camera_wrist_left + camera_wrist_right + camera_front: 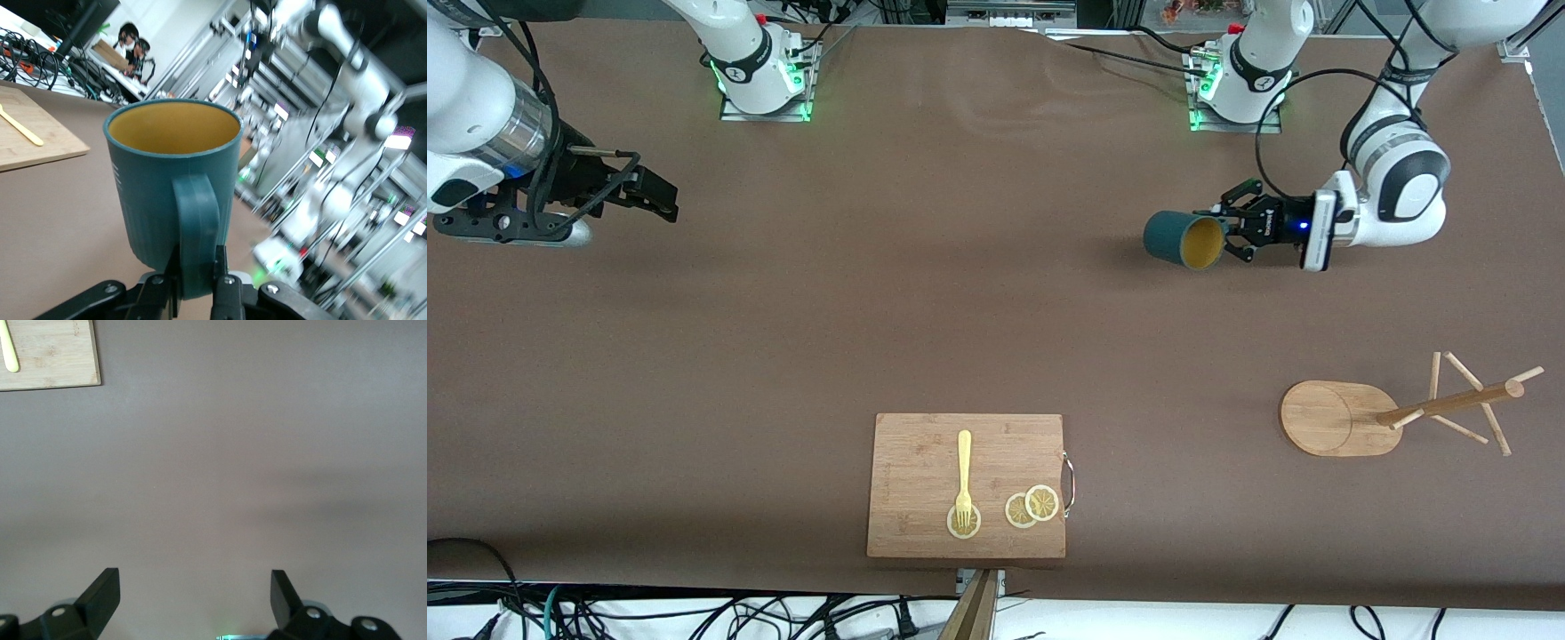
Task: Pass cup and hang on rack
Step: 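Carry the mug with the left gripper toward the wooden rack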
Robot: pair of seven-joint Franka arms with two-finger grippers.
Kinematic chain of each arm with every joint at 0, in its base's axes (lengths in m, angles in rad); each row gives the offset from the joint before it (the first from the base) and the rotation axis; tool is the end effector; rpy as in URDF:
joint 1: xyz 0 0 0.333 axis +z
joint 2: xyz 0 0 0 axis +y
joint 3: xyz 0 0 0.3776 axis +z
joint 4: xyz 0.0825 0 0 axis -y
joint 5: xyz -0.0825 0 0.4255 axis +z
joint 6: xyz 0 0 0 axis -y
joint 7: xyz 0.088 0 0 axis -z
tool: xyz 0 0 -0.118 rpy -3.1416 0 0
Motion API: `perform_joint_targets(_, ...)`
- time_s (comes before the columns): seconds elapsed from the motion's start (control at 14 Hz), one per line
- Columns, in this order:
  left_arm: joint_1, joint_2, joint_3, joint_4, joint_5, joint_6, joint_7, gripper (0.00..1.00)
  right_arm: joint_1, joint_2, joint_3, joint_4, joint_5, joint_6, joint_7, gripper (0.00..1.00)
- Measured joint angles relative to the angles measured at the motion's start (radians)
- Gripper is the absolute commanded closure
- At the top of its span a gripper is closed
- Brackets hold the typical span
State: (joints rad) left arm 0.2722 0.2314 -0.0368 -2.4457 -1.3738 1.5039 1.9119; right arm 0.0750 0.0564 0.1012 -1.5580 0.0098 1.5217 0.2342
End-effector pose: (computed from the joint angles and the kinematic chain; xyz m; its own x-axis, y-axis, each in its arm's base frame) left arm 0.4616 -0.0142 0.2570 0.6982 0.0072 0.7158 -0.7152 -0.0353 0.6980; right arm 0.5996 0.1061 0.6438 0.9939 -0.0579 -0.0933 -0.0575 -0.9983 0.0064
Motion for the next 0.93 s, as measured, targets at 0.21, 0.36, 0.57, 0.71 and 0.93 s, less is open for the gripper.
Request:
perform_joint_targets(0.21,0.097,-0.003,0.003,0.000,0.017,-0.097,-0.143,1.00,0.000,0.000,0.000,0.000,0.000,0.000,0.000,0.01)
perform_joint_targets(0.36,0.201,-0.022,0.006,0.017,0.084,-0.131,-0.262,1.00,0.000,0.000,0.000,0.000,0.000,0.000,0.000,0.01)
perform_joint_targets(0.57,0.344,-0.051,0.011,0.081,0.162,-0.185,-0.445,1.00,0.000,0.000,0.000,0.000,0.000,0.000,0.000,0.01)
perform_joint_targets(0.71,0.393,-0.050,0.011,0.108,0.166,-0.207,-0.543,1.00,0.000,0.000,0.000,0.000,0.000,0.000,0.000,0.01)
perform_joint_targets(0.93,0.440,-0.023,0.010,0.139,0.166,-0.233,-0.675,1.00,0.000,0.000,0.000,0.000,0.000,0.000,0.000,0.01)
